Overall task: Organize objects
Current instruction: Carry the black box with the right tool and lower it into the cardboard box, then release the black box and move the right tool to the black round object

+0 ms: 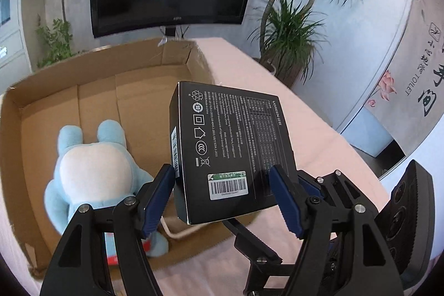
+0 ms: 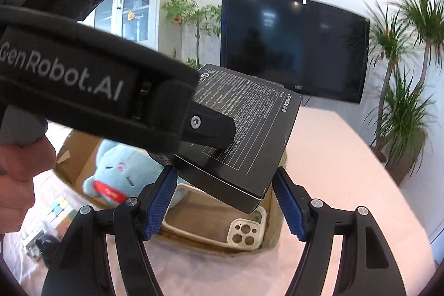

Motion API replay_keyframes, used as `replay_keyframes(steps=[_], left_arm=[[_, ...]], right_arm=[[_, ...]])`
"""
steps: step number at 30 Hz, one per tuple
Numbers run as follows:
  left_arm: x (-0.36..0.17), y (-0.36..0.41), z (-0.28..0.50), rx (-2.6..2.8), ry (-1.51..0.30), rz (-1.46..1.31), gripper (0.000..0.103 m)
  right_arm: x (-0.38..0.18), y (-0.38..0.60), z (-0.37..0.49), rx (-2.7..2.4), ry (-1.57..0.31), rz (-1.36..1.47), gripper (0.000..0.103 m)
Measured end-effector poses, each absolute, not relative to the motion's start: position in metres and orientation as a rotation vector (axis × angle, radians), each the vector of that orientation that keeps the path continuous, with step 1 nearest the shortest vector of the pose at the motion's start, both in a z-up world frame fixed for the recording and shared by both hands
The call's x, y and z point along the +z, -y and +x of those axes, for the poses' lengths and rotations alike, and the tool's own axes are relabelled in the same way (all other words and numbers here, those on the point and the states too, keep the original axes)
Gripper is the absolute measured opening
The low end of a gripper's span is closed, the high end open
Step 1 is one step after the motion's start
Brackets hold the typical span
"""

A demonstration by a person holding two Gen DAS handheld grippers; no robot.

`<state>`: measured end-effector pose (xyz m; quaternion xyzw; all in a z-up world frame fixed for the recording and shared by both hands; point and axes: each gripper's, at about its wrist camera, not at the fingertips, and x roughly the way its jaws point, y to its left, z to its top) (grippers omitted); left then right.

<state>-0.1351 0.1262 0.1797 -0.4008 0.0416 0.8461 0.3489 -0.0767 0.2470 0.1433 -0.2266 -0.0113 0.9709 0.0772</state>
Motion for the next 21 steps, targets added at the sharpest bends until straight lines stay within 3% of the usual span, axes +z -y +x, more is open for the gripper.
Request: replay_keyframes(steps=[13,17,21], left_arm=[[0.085,-0.140,-0.190,2.113,-0.091,-1.391,0.069],[0.094,-0.131,-0.179,2.139,-0.086,-1.394,0.067],[0.120,-0.103,-0.155,2.188,-0.091,-1.319,0.068]], right_arm=[[0.064,-0.268,-0.139,2.848,-0.052,-1.009,0.070],[0.058,-0.263,-0.142,2.825,-0.013,-1.059,0.070],[0.074,-0.267,-0.130,2.867,-0.093,-1.051,0.071]])
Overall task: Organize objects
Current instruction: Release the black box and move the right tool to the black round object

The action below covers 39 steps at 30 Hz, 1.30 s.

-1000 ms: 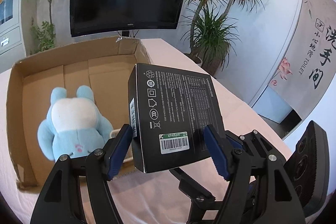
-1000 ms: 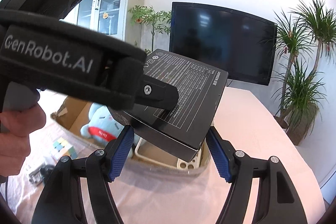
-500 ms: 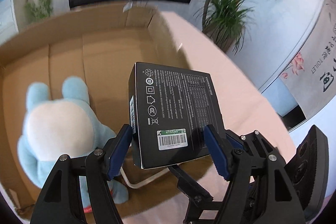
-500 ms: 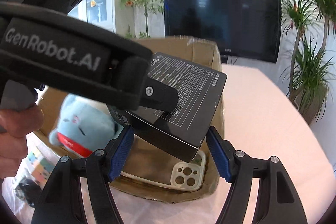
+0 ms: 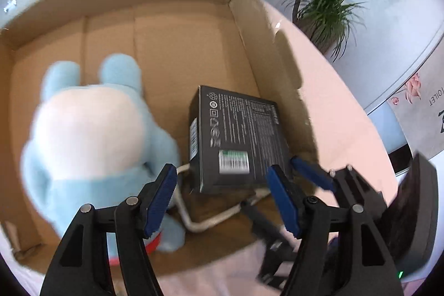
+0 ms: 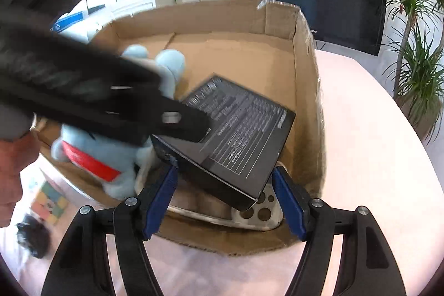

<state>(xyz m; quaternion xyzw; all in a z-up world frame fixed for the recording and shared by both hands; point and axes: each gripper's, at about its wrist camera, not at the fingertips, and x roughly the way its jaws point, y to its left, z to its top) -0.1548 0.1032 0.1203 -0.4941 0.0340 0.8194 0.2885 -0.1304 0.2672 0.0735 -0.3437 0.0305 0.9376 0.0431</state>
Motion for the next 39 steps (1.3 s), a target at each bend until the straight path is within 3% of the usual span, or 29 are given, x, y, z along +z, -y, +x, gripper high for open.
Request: replay_keyframes(steps=[3,9,13,16,25,32,34,37,38,39], left_arm=[[0.144,-0.065,-0.133,2.226,-0.050,-1.251,0.076],[0.173,0.031,-0.085,2.370,0.027,-1.160,0.079],[0.160,0.092,-0.054,2.502,0.028,-1.148,0.084],[0.139,0.131,-0.037,2.552,0.079,-1.196,0.084],[0.051,0.200,0.017,2.511,0.239,-1.309,0.083],[0.026,0.222,0.029,2.479,0.407,-1.361,0.083],[0.026,0.224,0.028,2.474,0.429,-1.354,0.083],[0.028,0.224,0.029,2.454,0.438,-1.333,0.083],[0.027,0.222,0.028,2.443,0.434,-1.333,0.083],[0.026,0.218,0.027,2.420,0.432,-1.335,0.082]], right_arm=[[0.092,-0.267,-0.118,2.913,-0.116,-0.999,0.076],[0.136,-0.252,-0.091,3.049,-0.159,-0.866,0.083],[0.154,-0.226,-0.070,3.158,-0.191,-0.825,0.093],[0.156,-0.191,-0.056,3.205,-0.173,-0.865,0.093],[0.095,-0.093,-0.041,3.313,-0.164,-1.210,0.093],[0.037,-0.029,-0.062,3.317,-0.104,-1.390,0.092],[0.023,-0.023,-0.074,3.279,-0.133,-1.448,0.084],[0.007,-0.013,-0.080,3.240,-0.033,-1.523,0.071],[0.002,-0.012,-0.081,3.224,0.003,-1.547,0.055],[-0.002,-0.011,-0.079,3.221,0.029,-1.538,0.055]])
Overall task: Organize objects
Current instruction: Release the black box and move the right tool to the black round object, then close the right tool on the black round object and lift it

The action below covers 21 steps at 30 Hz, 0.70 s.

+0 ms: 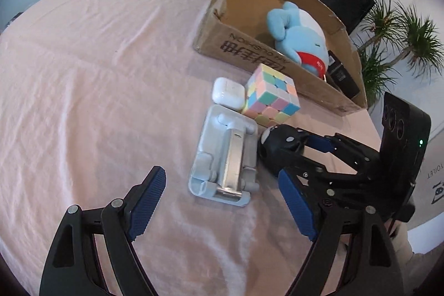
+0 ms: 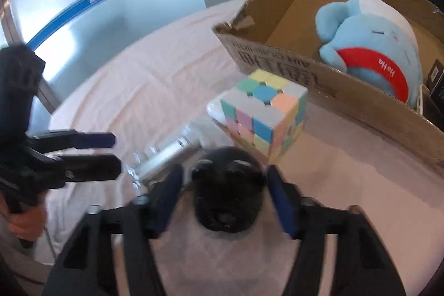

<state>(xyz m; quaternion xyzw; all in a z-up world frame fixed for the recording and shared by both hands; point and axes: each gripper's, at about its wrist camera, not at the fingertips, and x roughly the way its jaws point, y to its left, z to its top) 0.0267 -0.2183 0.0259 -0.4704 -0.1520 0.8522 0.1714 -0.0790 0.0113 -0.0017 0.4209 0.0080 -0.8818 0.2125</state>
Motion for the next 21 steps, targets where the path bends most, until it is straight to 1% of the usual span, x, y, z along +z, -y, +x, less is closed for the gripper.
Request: replay_keyframes(steps=[3,10,16,19,21], left_arm=[[0.025,0.205,0.024,2.346,0.390,-1.348,0.079],[0.030,0.158,0.036,2.181,0.252,-1.291,0.079],[0.017,0.124,0.036,2.017,0.270,-1.317,0.079],[0.008,0.112,0.034,2.003,0.244,-1.354,0.079],[0.007,0.113,0.034,2.016,0.253,-1.354,0.073]], right_arm=[[-0.002,-0.013,-0.066,-2.426,-0.061,1.128,0.055],[-0.002,-0.030,-0.022,-2.329,-0.099,1.135,0.055],[-0.003,-0.040,-0.003,-2.321,-0.091,1.149,0.057],[-0.010,-0.042,-0.005,-2.308,-0.062,1.188,0.058],[-0.013,-0.040,-0.006,-2.302,-0.058,1.208,0.058]])
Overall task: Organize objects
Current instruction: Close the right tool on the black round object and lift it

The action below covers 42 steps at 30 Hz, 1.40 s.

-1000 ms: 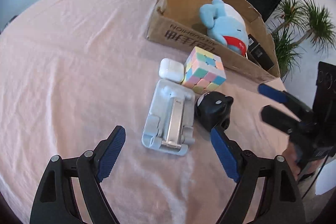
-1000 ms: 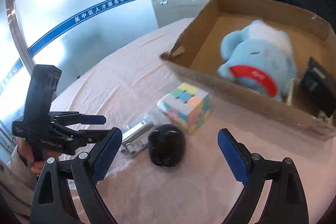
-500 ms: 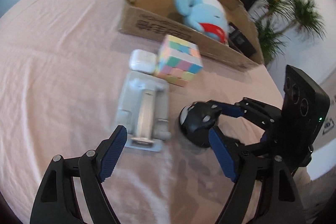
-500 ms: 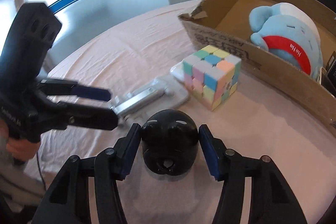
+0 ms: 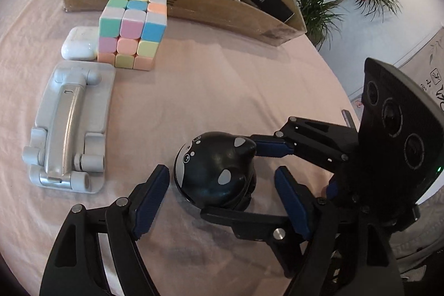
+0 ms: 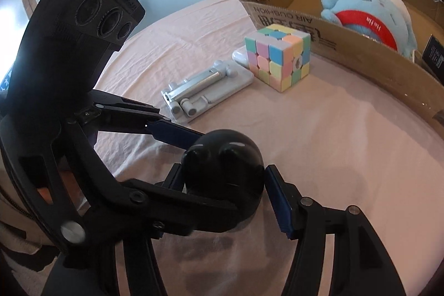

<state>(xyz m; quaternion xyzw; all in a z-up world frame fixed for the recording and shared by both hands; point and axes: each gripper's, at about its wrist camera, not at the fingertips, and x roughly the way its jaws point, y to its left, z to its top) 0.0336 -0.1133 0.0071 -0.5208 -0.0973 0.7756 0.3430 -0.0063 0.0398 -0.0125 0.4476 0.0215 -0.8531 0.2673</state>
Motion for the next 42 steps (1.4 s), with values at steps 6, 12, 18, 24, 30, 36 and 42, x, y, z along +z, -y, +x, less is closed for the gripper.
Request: replay_keyframes(steps=[6,12,18,24,30,36,42], left_arm=[[0.006,0.115,0.033,2.030,0.257,-1.368,0.059],[0.006,0.108,0.035,2.024,0.226,-1.365,0.056],[0.006,0.107,0.034,2.024,0.212,-1.363,0.056],[0.007,0.105,0.039,2.048,0.177,-1.343,0.056],[0.007,0.105,0.042,2.055,0.175,-1.330,0.057],[0.023,0.106,0.043,2.066,0.183,-1.281,0.057],[0.043,0.105,0.036,2.099,0.171,-1.240,0.057]], right_arm=[[-0.018,-0.038,-0.008,-2.311,-0.051,1.228,0.058],[-0.016,-0.042,-0.008,-2.333,-0.008,1.226,0.058],[-0.015,-0.036,-0.007,-2.358,-0.041,1.232,0.058],[-0.015,-0.034,-0.006,-2.384,-0.037,1.243,0.057],[-0.015,-0.033,-0.002,-2.408,-0.034,1.244,0.057],[-0.001,-0.032,0.003,-2.453,-0.065,1.202,0.057],[0.018,-0.034,-0.004,-2.473,-0.067,1.176,0.057]])
